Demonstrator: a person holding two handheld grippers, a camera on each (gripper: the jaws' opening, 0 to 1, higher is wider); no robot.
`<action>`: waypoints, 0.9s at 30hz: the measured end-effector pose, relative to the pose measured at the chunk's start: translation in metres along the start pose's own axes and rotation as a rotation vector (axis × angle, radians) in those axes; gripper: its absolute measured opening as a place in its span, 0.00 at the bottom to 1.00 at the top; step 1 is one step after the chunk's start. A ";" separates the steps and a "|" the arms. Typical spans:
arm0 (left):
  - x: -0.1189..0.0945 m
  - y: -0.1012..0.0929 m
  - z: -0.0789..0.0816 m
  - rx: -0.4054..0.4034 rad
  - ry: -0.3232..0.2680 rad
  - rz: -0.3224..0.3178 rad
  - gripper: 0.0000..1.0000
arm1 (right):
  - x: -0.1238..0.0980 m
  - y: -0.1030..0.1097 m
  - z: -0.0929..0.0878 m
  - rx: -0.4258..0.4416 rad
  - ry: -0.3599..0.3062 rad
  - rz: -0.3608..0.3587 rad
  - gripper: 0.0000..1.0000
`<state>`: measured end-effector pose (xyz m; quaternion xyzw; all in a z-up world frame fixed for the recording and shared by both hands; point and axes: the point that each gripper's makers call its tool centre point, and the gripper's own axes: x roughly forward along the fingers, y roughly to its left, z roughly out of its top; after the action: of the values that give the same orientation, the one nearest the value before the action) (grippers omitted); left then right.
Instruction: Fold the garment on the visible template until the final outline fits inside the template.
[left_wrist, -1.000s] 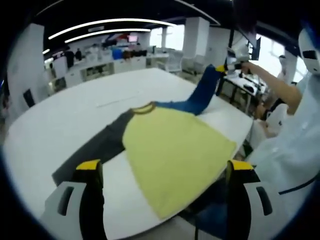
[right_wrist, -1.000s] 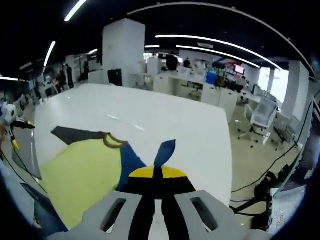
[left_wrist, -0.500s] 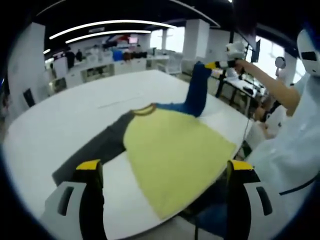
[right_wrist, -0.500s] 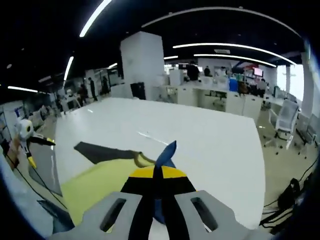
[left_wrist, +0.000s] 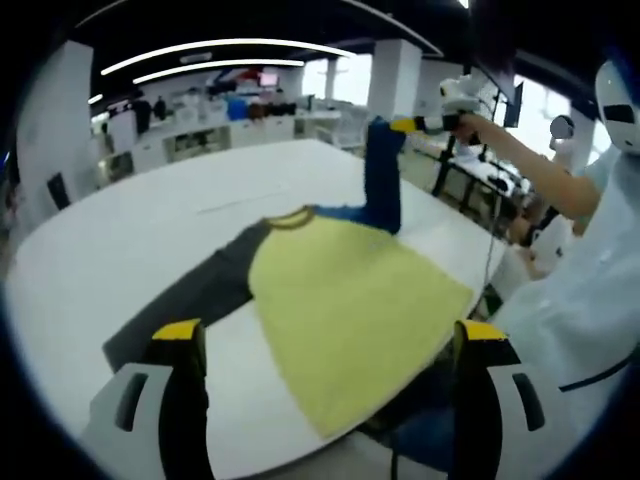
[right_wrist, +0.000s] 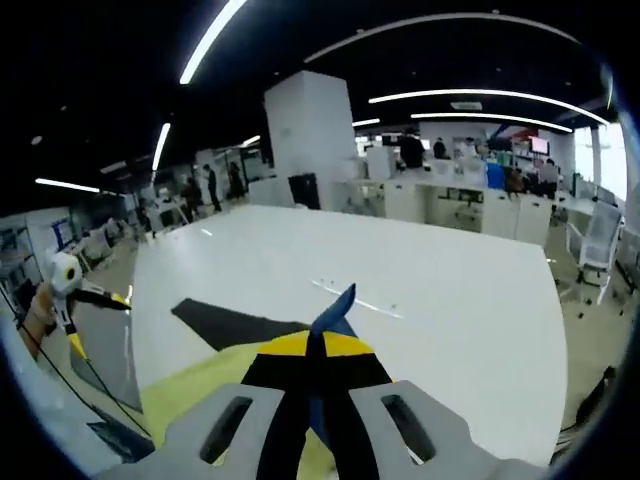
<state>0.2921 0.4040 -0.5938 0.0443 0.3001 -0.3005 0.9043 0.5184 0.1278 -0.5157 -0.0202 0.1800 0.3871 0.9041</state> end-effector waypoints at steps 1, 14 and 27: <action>0.000 0.000 0.000 -0.001 0.000 0.000 0.99 | 0.003 0.003 0.002 -0.001 -0.004 0.008 0.02; -0.005 0.010 0.000 -0.012 -0.002 0.016 0.99 | 0.048 0.040 0.008 0.002 -0.012 0.072 0.02; -0.006 0.018 -0.001 -0.024 -0.004 0.023 0.99 | 0.080 0.065 0.007 0.012 -0.005 0.121 0.02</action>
<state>0.2978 0.4220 -0.5925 0.0366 0.3013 -0.2866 0.9087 0.5254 0.2293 -0.5301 -0.0027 0.1812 0.4401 0.8795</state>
